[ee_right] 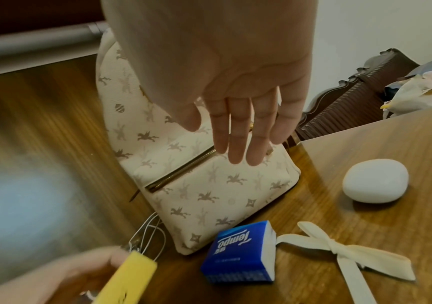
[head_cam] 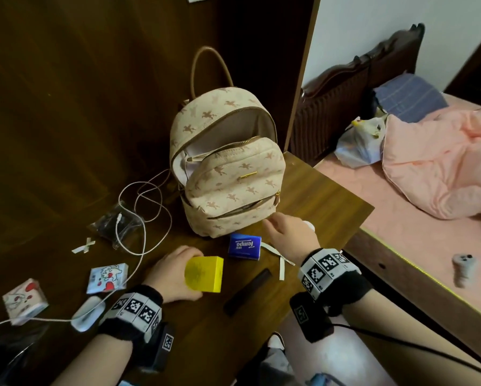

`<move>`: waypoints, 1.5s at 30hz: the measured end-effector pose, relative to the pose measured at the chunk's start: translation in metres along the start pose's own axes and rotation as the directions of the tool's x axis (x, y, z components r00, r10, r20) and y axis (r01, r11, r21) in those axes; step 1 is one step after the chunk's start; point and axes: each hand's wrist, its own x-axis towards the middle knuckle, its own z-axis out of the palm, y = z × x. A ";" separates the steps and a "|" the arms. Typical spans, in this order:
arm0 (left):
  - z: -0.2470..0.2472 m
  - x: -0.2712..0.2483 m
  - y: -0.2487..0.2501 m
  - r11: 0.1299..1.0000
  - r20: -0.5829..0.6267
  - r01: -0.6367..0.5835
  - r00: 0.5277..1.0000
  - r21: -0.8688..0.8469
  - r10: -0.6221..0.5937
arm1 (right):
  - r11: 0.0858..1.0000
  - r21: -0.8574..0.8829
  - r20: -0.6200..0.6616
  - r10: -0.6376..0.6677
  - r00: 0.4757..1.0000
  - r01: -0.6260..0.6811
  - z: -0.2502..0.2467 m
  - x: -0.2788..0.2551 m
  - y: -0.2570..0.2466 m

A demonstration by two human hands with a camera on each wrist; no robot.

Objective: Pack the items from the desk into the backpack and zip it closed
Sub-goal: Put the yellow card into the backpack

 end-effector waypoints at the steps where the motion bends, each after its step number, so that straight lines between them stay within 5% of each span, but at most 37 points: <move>1: -0.004 -0.003 0.003 0.999 -0.030 -0.022 0.999 -0.036 0.020 | 0.999 0.026 0.038 -0.022 0.999 0.021 0.001 -0.002 -0.003; 5: -0.026 -0.015 0.023 0.990 -0.218 -0.111 0.972 -0.092 0.089 | 0.984 0.140 0.272 -0.147 0.951 0.112 -0.002 -0.008 -0.024; 8: -0.046 -0.023 0.038 0.979 -0.442 -0.177 0.889 -0.097 0.117 | 0.956 0.240 0.319 -0.242 0.916 0.169 -0.011 -0.011 -0.046; 15: -0.103 -0.025 0.077 0.962 -0.691 -0.273 0.699 -0.020 0.184 | 0.869 0.351 0.113 -0.410 0.905 0.349 -0.062 -0.005 -0.089; 20: -0.136 -0.012 0.095 0.932 -0.775 -0.362 0.580 0.030 0.250 | 0.805 0.372 -0.178 -0.428 0.886 0.463 -0.101 0.003 -0.094; 26: -0.147 0.016 0.098 0.923 -0.787 -0.383 0.582 -0.044 0.204 | 0.690 0.546 -0.371 -0.309 0.876 0.475 -0.143 0.026 -0.072; 31: -0.150 0.049 0.112 0.933 -0.796 -0.357 0.574 -0.037 0.189 | 0.701 0.543 -0.484 -0.189 0.854 0.463 -0.163 0.053 -0.043; 36: -0.152 0.080 0.123 0.965 -0.747 -0.258 0.650 -0.049 0.136 | 0.747 0.499 -0.465 -0.198 0.863 0.440 -0.166 0.077 -0.016; 40: -0.151 0.092 0.119 0.955 -0.743 -0.286 0.655 -0.078 0.136 | 0.731 0.534 -0.379 -0.243 0.893 0.425 -0.165 0.092 -0.001; 45: -0.147 0.086 0.110 0.938 -0.622 -0.342 0.747 -0.059 0.233 | 0.748 0.487 -0.374 -0.289 0.881 0.452 -0.164 0.114 0.013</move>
